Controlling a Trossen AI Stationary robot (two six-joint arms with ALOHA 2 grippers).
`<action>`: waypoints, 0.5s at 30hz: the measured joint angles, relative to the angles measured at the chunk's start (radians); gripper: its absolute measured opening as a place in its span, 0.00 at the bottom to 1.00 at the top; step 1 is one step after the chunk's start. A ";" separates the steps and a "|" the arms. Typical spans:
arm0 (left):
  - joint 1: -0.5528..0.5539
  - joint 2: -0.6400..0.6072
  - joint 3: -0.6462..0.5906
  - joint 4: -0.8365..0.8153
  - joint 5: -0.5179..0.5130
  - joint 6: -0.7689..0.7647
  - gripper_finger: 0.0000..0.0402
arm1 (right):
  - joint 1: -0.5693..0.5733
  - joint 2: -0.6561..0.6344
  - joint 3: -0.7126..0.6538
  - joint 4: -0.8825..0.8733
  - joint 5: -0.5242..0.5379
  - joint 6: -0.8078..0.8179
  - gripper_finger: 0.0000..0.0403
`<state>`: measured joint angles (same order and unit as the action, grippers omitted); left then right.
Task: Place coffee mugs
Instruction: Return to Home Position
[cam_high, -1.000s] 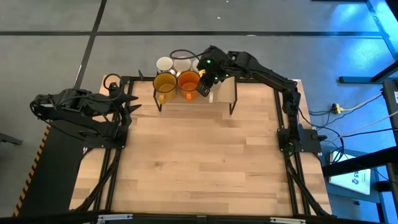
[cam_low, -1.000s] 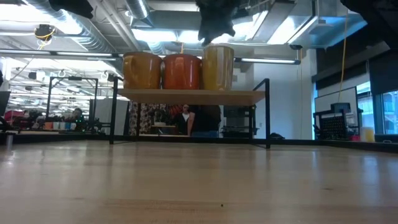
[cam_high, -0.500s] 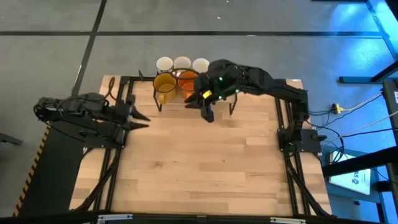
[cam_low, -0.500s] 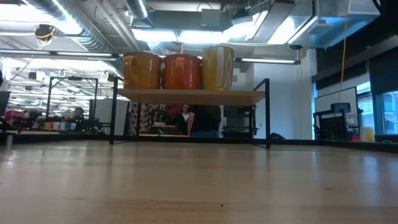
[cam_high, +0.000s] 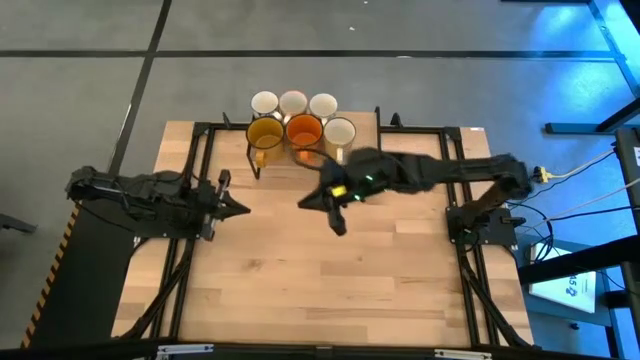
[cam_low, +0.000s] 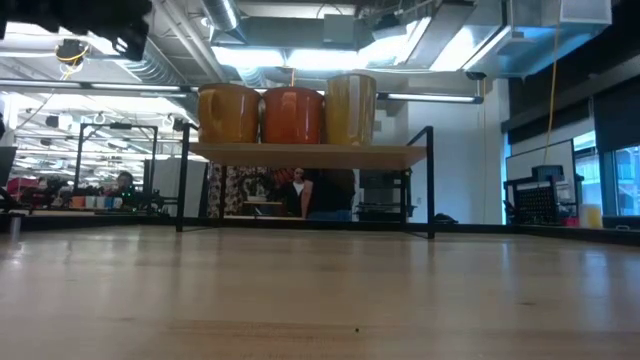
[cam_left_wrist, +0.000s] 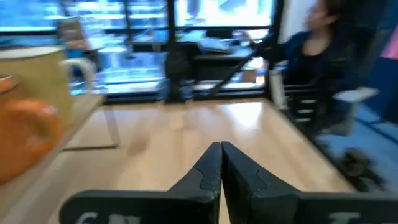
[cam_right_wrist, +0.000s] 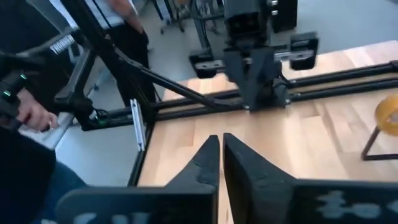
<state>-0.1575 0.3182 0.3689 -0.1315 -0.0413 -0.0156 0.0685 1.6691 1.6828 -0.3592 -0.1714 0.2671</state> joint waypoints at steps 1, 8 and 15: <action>0.000 0.000 -0.008 0.002 -0.029 0.000 0.01 | 0.006 -0.046 -0.093 0.076 0.008 0.017 0.01; 0.000 0.002 -0.032 -0.010 -0.187 0.000 0.05 | 0.025 -0.419 -0.706 0.443 0.085 0.103 0.01; 0.000 0.002 -0.032 -0.007 -0.218 0.044 0.06 | 0.023 -0.818 -1.136 0.544 0.132 0.127 0.01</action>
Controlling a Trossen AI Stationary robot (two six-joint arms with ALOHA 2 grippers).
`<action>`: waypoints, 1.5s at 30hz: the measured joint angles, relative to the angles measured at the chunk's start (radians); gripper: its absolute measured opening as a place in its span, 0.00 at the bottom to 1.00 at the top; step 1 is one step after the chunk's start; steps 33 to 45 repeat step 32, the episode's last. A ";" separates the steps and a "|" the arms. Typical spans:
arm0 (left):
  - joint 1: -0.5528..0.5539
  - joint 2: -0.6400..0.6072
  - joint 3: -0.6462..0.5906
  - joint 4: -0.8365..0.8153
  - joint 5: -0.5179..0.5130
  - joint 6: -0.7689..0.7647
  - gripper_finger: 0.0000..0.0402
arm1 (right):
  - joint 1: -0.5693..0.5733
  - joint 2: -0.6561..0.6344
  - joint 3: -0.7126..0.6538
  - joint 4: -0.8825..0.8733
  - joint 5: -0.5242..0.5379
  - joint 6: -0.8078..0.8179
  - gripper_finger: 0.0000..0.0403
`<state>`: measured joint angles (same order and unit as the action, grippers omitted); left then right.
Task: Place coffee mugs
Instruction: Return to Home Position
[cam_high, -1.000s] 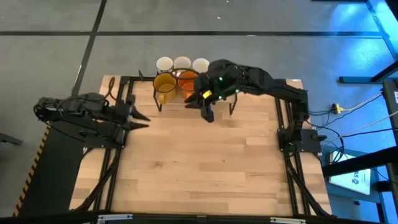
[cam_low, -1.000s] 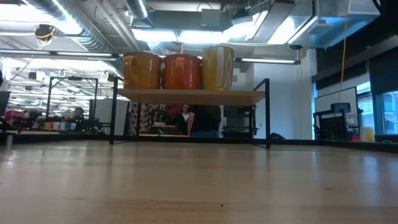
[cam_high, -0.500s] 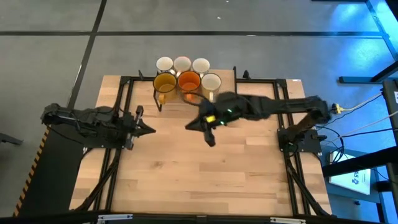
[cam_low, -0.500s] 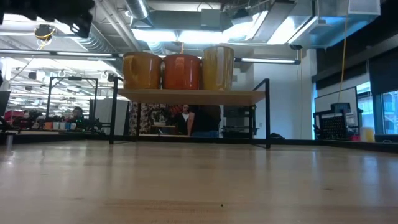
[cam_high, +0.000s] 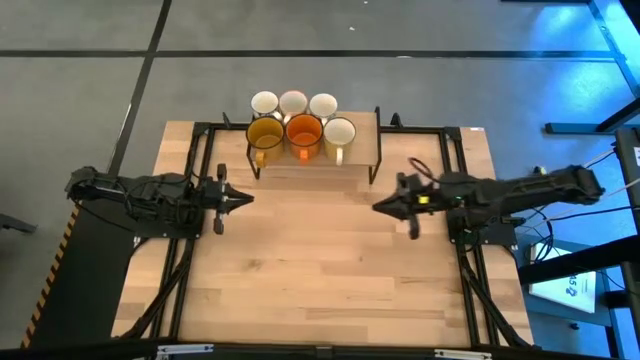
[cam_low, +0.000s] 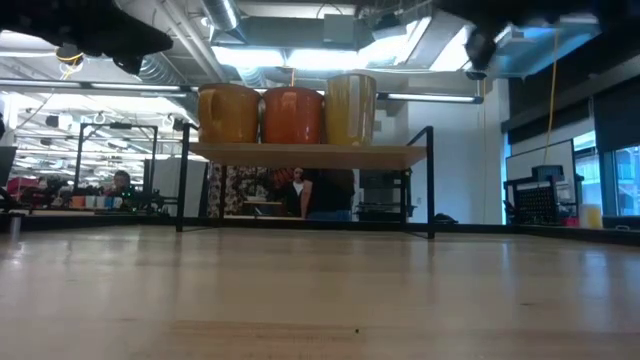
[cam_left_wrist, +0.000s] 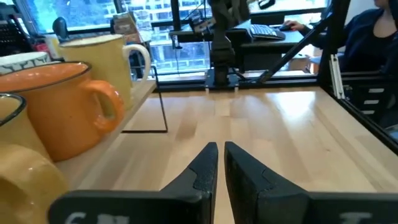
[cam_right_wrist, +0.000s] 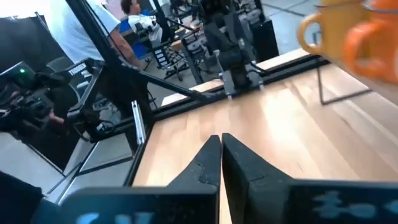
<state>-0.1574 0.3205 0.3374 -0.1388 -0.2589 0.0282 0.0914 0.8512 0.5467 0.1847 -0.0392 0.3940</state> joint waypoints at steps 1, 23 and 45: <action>0.000 0.000 0.000 0.000 -0.001 0.005 0.06 | 0.000 -0.058 -0.047 -0.002 0.011 0.001 0.00; 0.004 -0.078 -0.040 0.022 0.215 0.055 0.06 | 0.000 -0.851 -0.496 -0.197 0.166 0.014 0.00; 0.034 -0.247 -0.169 0.049 0.198 0.033 0.06 | 0.000 -0.850 -0.498 -0.260 0.184 0.013 0.00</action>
